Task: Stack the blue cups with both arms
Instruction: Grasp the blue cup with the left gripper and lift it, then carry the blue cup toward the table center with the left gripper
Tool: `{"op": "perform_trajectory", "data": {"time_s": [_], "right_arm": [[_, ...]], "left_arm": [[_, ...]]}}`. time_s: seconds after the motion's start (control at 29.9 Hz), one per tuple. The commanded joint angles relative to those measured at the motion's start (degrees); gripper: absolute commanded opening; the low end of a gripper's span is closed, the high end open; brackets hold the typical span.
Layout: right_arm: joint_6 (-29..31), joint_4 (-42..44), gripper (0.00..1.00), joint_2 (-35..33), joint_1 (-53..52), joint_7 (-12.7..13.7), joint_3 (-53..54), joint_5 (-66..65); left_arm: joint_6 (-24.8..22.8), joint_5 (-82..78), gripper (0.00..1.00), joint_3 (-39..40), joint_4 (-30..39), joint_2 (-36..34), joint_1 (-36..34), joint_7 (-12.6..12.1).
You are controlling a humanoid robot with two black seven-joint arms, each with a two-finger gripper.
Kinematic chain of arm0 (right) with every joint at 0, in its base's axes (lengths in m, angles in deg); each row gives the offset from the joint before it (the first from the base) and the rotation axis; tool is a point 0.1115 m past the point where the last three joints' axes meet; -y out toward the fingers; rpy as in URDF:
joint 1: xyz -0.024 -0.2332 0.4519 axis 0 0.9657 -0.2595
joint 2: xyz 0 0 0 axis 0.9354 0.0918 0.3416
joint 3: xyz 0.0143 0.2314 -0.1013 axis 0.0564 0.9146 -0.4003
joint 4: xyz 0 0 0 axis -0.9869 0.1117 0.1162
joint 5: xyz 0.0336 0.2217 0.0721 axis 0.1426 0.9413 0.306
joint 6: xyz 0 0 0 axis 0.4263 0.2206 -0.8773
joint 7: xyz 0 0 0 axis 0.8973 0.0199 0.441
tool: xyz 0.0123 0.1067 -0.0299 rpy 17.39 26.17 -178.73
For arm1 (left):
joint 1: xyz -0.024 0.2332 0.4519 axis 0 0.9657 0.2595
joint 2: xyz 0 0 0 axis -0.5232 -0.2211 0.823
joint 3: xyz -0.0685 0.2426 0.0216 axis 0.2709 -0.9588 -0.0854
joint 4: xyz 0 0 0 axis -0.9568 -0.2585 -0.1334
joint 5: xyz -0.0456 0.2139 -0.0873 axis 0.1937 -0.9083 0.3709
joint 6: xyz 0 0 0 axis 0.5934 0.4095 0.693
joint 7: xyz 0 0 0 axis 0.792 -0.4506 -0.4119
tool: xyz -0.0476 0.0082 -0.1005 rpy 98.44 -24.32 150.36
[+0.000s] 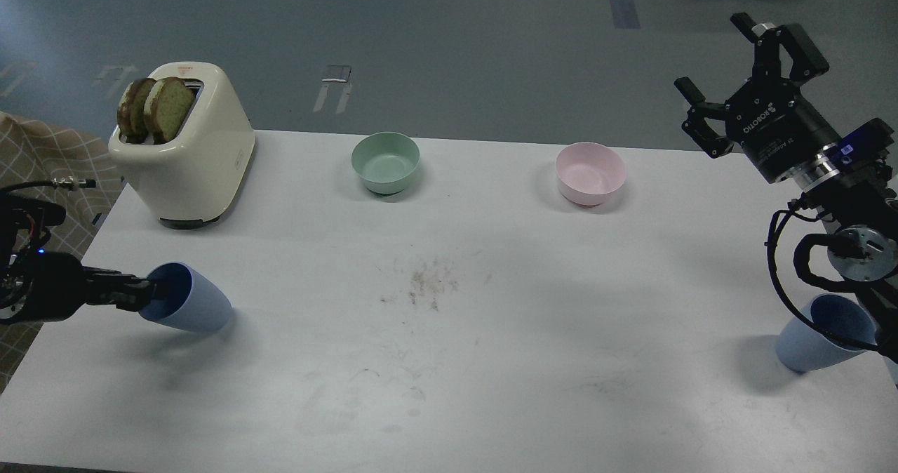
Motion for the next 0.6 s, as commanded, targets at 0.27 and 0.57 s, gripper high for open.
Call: {"op": "perform_trajectory", "data": {"time_s": [0.27, 0.57], "right_arm": [[0.0, -0.4, 1.0, -0.3, -3.2, 0.0, 0.1, -0.1], [0.0, -0.6, 1.0, -0.7, -13.3, 0.1, -1.0, -4.9]], "left_arm": [[-2.4, -2.4, 0.0, -0.2, 9.7, 4.6, -16.9, -1.8], [-2.4, -4.8, 0.0, -0.5, 10.0, 22.1, -26.5, -7.4]]}}
